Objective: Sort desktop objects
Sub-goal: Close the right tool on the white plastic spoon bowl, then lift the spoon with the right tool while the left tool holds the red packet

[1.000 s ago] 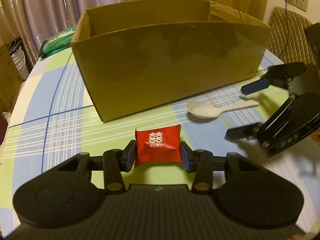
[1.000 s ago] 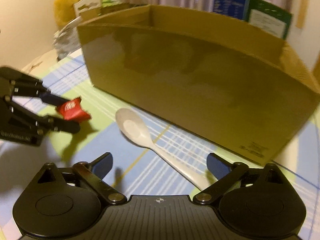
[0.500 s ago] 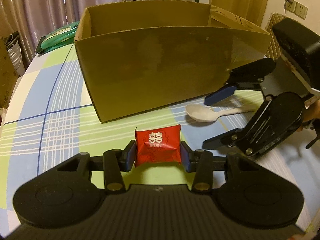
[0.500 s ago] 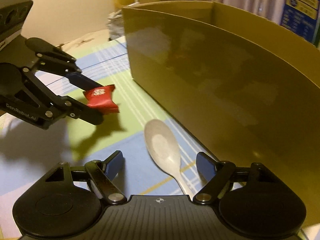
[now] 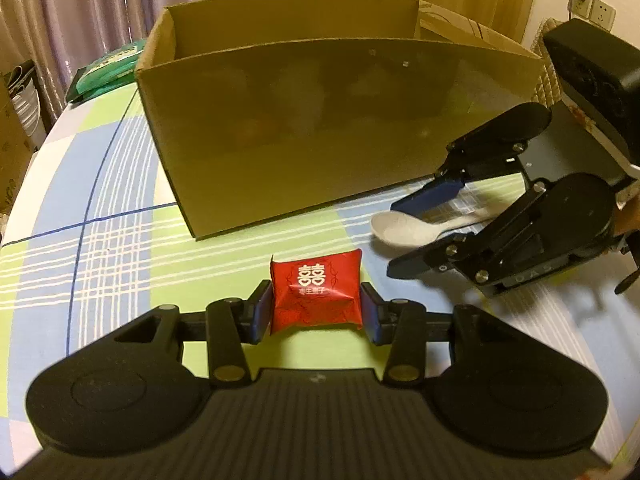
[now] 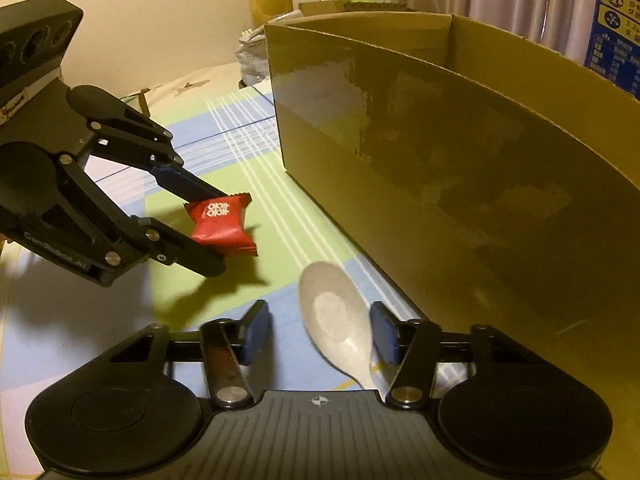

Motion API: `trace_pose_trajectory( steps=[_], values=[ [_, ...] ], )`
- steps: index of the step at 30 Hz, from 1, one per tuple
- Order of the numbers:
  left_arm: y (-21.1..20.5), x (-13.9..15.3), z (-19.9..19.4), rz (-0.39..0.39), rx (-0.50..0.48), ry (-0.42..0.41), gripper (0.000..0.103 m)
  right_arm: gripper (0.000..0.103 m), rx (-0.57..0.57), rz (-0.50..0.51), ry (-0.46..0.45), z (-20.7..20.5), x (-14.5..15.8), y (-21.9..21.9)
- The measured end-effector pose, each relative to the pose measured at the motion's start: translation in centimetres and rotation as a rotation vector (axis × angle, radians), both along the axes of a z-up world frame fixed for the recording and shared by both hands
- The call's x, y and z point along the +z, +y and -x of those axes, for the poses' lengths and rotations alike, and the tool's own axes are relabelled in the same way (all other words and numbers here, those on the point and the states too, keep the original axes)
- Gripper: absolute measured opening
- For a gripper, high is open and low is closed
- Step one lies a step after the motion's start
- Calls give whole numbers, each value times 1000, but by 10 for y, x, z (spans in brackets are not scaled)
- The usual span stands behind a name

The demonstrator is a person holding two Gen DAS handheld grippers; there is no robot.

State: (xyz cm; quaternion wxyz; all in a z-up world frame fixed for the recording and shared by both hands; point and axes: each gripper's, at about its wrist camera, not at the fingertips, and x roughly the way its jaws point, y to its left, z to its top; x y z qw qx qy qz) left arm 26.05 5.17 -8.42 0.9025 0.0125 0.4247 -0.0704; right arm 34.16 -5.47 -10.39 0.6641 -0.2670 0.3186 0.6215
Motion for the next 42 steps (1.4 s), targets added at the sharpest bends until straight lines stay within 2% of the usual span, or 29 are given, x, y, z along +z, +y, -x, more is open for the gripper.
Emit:
trace_pose_trajectory(
  steps=[6,8,15,18,20,23,25,27,28,29,33,40,42],
  values=[
    [-5,-1,-1,8,-18,6,40,24,-50,0,3,8,0,2],
    [-7,-1,0,12,-25,5,40,11,-96,9,6,12,2,-1],
    [-18,3,6,26,-59,-5,40,6,-349,80,59,29,9,-1],
    [-22,4,10,33,-66,-8,40,6,-485,114,47,40,11,-3],
    [-23,6,14,42,-69,-11,40,6,-587,109,75,44,12,-11],
    [-24,9,23,49,-65,-15,40,7,-708,46,137,54,12,-29],
    [-23,11,32,46,-55,-21,40,9,-744,4,171,61,11,-38],
    [-20,14,42,49,-32,-25,40,25,-748,-22,177,70,17,-52],
    [-18,15,46,56,-20,-26,40,48,-744,-38,173,75,19,-56],
    [-17,17,50,65,-7,-29,40,63,-743,-55,167,80,21,-62],
    [-12,20,51,65,18,-41,40,64,-731,-91,138,96,20,-66],
    [-18,10,45,63,6,-5,40,64,-560,-23,-58,107,9,-41],
    [-21,8,44,63,-5,-1,40,64,-549,-26,-40,100,5,-37]
  ],
)
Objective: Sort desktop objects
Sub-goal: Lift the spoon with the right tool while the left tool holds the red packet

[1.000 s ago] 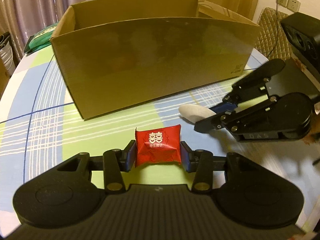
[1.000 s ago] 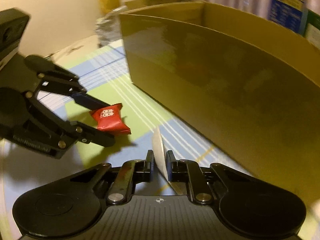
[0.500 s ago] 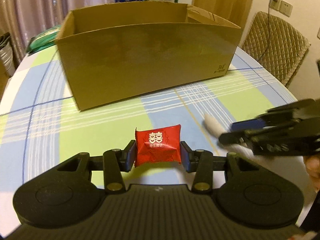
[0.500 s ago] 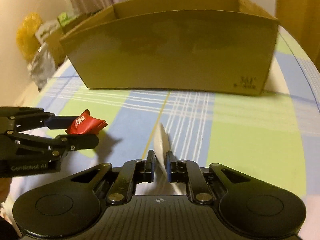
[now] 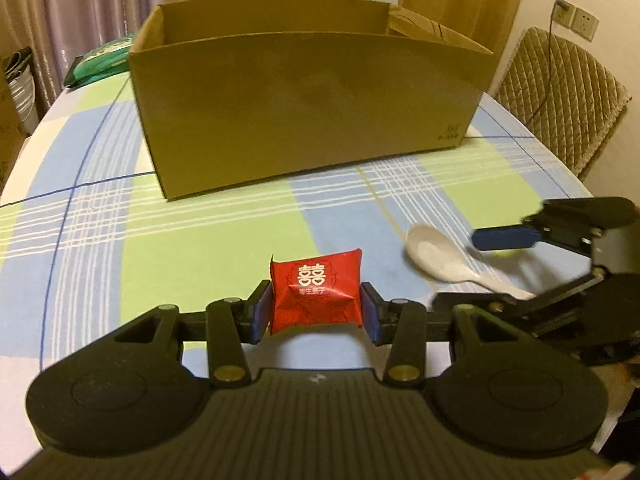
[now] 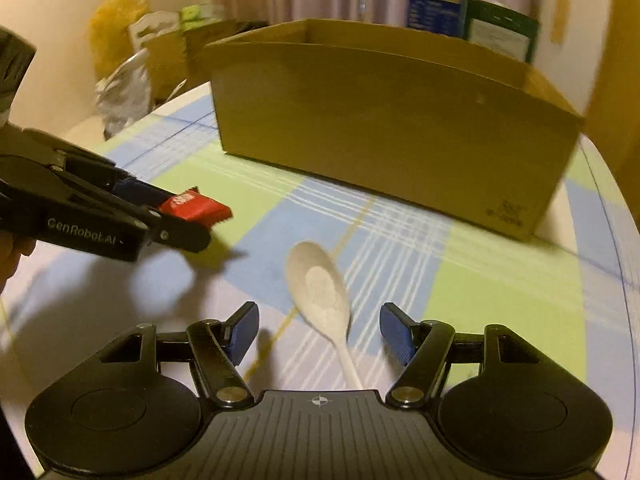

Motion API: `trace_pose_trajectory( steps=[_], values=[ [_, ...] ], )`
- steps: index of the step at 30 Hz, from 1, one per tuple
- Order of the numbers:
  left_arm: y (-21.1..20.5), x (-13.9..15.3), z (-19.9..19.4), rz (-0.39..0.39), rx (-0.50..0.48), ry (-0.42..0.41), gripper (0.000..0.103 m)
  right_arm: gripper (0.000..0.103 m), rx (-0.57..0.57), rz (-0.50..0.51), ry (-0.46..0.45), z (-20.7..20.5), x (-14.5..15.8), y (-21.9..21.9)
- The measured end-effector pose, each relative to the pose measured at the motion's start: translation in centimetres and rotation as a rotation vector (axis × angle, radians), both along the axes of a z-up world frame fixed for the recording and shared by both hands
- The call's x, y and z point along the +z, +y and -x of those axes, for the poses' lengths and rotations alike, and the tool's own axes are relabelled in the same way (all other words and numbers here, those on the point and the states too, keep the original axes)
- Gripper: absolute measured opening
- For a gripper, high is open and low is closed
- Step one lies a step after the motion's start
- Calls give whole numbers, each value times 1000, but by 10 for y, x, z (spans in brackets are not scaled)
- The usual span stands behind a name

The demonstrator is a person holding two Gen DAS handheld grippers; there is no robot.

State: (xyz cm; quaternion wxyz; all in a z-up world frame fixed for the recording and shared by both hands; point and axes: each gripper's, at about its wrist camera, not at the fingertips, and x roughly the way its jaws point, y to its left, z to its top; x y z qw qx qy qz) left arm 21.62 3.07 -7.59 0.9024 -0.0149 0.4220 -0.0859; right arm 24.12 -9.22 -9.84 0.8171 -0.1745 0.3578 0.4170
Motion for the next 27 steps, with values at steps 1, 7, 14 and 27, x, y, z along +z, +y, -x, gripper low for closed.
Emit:
trace_pose_trajectory(
  steps=[1,7,14,27],
  values=[
    [-1,0,0,1,-4,0,40,64,1,-11,24,-5,-2,1],
    [-5,-4,-1,-3,-15,8,40,64,45,5,28,-20,-5,12],
    [-6,-5,-3,-6,-12,15,40,36,94,10,15,-25,-7,18],
    [-12,-9,-5,-9,-33,22,40,31,19,9,8,-27,-7,12]
  ],
)
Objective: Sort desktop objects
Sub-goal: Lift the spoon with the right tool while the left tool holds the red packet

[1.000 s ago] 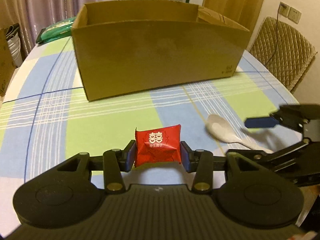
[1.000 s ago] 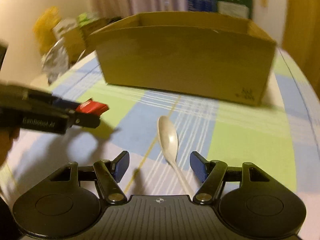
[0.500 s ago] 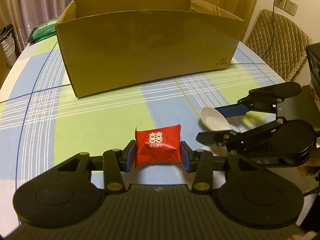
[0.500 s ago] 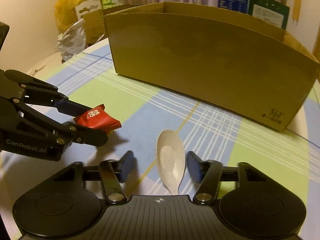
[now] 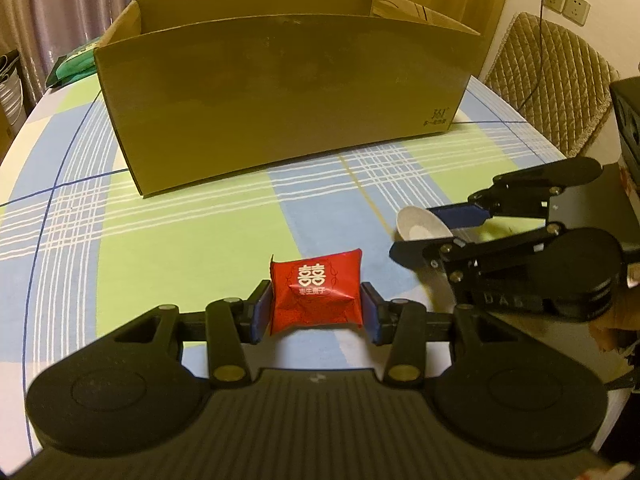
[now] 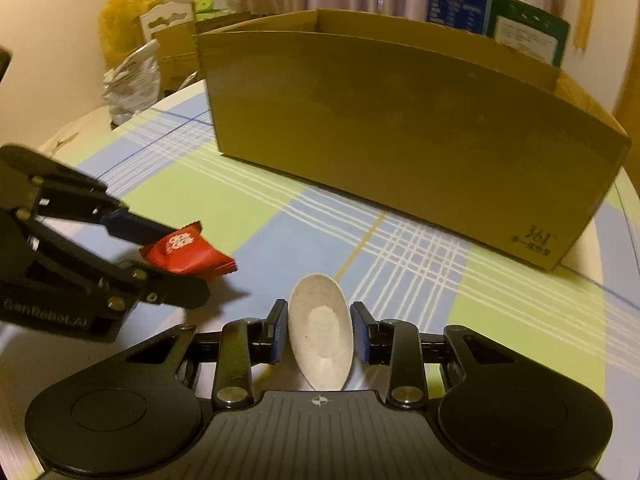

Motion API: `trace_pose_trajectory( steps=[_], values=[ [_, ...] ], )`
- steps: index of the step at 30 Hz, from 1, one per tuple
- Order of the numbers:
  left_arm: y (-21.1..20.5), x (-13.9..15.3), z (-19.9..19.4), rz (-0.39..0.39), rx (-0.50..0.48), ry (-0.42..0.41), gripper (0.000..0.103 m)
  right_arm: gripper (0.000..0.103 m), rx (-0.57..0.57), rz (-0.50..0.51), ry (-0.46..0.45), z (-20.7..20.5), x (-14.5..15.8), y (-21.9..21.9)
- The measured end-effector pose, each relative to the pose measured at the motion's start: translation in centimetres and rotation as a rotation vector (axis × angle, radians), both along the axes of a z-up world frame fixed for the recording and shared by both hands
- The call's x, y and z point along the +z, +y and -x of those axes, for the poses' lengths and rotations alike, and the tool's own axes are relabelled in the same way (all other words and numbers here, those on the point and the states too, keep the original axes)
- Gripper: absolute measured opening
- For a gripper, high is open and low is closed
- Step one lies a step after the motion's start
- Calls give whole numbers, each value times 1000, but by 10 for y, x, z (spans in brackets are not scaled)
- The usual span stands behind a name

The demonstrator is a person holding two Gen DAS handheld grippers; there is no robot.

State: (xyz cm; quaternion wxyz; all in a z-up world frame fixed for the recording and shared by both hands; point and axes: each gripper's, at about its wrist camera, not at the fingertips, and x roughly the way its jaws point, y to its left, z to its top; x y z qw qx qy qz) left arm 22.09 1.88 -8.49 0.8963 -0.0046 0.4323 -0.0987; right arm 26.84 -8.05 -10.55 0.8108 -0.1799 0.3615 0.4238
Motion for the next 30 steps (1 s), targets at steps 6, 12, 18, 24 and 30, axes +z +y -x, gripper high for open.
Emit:
trace_pose_trajectory(
  steps=[6,12,18,24,30],
  values=[
    [-2,0,0,2,-4,1,40,32,-37,23,-60,1,1,-6],
    [-3,-1,-1,3,-8,2,40,33,-37,36,-88,6,0,-9],
    [-2,-1,-1,5,-8,2,40,33,-65,5,-26,0,3,-15],
    [-3,-2,-2,2,-10,3,40,33,-45,3,-18,1,5,-15],
    [-4,-2,-1,1,-13,1,40,31,-45,13,-32,3,5,-14]
  ],
)
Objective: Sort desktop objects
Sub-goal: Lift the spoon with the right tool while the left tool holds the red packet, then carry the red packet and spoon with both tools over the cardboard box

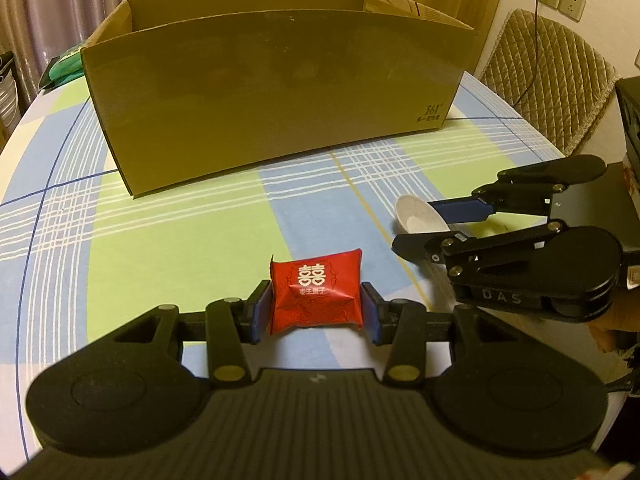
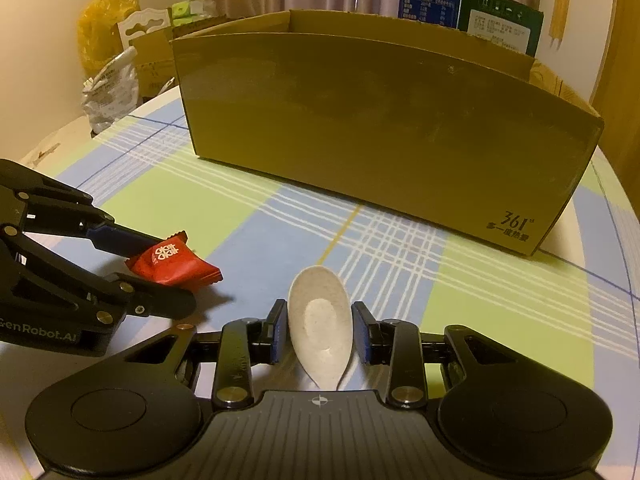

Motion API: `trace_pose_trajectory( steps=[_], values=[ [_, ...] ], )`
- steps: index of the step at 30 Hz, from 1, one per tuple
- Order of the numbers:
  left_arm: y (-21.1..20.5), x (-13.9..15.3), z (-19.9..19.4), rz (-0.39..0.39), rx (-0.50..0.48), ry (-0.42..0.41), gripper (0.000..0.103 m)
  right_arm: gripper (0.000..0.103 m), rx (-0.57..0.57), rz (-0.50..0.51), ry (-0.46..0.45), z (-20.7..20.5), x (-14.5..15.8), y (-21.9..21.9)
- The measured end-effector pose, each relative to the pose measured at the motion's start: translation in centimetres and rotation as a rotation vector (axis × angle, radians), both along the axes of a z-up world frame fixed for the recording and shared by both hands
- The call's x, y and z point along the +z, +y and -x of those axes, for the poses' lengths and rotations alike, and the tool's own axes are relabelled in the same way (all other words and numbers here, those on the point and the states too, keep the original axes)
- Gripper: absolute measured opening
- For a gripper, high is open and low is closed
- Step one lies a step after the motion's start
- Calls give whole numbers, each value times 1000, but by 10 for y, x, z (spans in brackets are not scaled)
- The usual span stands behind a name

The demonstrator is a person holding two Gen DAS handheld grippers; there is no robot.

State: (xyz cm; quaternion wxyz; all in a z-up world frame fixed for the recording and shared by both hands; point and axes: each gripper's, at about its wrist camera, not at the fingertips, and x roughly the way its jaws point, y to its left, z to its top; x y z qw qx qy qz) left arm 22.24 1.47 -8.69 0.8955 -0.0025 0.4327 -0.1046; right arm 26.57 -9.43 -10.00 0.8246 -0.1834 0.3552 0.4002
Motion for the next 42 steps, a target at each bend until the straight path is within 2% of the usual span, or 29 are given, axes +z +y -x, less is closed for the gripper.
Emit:
trace_pose_trajectory(
  steps=[15,29,36,42],
  values=[
    [0,12,0,-7,15,-42,40,30,-90,-108,-6,-8,21,-8],
    [0,20,1,-27,14,-62,40,30,-138,-159,-18,-7,41,-19],
    [3,31,4,-36,26,-74,40,30,-197,-177,-14,-4,56,-32],
    [1,53,6,-42,33,-101,40,30,-199,-194,-27,1,82,-38]
  ],
)
